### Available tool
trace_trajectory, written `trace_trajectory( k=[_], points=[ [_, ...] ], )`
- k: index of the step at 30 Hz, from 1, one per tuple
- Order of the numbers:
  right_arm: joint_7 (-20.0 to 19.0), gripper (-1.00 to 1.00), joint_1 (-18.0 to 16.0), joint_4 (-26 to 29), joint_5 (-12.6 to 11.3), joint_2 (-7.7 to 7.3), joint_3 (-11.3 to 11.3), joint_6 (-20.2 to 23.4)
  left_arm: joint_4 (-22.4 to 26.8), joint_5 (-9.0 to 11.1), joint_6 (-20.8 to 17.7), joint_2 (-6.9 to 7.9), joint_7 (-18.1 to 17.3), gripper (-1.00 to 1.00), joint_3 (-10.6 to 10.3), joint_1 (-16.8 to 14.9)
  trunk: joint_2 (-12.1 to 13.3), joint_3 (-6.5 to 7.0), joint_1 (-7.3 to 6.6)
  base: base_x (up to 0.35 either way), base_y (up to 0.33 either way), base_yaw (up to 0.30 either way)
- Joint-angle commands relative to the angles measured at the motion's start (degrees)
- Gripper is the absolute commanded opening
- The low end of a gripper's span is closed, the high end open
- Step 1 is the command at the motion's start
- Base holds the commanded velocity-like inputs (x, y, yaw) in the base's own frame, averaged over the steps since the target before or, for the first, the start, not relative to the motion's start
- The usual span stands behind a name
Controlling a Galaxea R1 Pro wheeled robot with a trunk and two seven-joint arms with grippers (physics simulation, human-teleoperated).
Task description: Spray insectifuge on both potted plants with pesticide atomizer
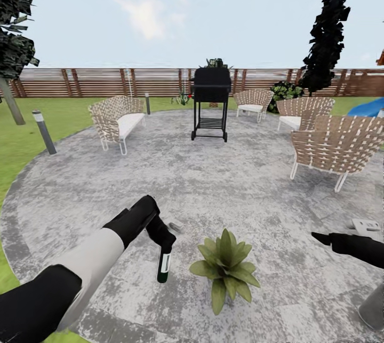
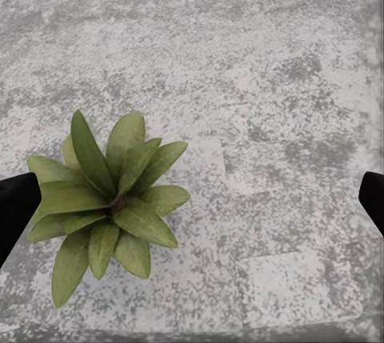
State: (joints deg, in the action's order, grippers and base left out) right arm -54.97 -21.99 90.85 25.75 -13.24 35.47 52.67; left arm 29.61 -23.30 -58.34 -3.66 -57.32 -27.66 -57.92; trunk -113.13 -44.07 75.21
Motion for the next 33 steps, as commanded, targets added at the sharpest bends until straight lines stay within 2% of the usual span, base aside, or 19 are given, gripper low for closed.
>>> trace_trajectory(
  k=[1,6,10,16,33],
  points=[
    [-0.60,1.00,-0.07,0.04,0.57,-0.01,0.03,0.21,-1.62,-0.67,-0.19,-0.52,-1.68,-1.00,-0.12,-0.94,-0.03,-0.06,-0.01,0.000,0.000,-0.047],
    [-0.64,1.00,-0.07,0.08,0.57,-0.08,0.28,0.25,-6.25,-0.69,-0.20,-2.52,-3.33,-1.00,-0.25,-3.11,-0.03,-0.07,-0.01,0.000,0.000,-0.022],
    [-0.66,1.00,-0.07,0.11,0.55,-0.11,0.36,0.43,-8.36,-0.70,-0.20,-3.09,-3.65,-1.00,-0.32,-3.69,-0.03,-0.08,-0.01,0.000,0.000,-0.005],
    [-0.66,1.00,-0.07,0.12,0.53,-0.12,0.24,0.66,-11.36,-0.76,-0.15,-3.06,-3.75,-1.00,-0.37,-3.45,-0.03,-0.22,-0.01,0.000,0.000,0.000],
    [-0.86,1.00,-0.03,0.07,0.53,0.02,0.25,0.64,-11.82,-0.70,-0.16,-3.17,-3.76,-1.00,-0.22,-3.41,-0.03,-0.54,-0.01,0.000,0.000,0.000]
  ],
)
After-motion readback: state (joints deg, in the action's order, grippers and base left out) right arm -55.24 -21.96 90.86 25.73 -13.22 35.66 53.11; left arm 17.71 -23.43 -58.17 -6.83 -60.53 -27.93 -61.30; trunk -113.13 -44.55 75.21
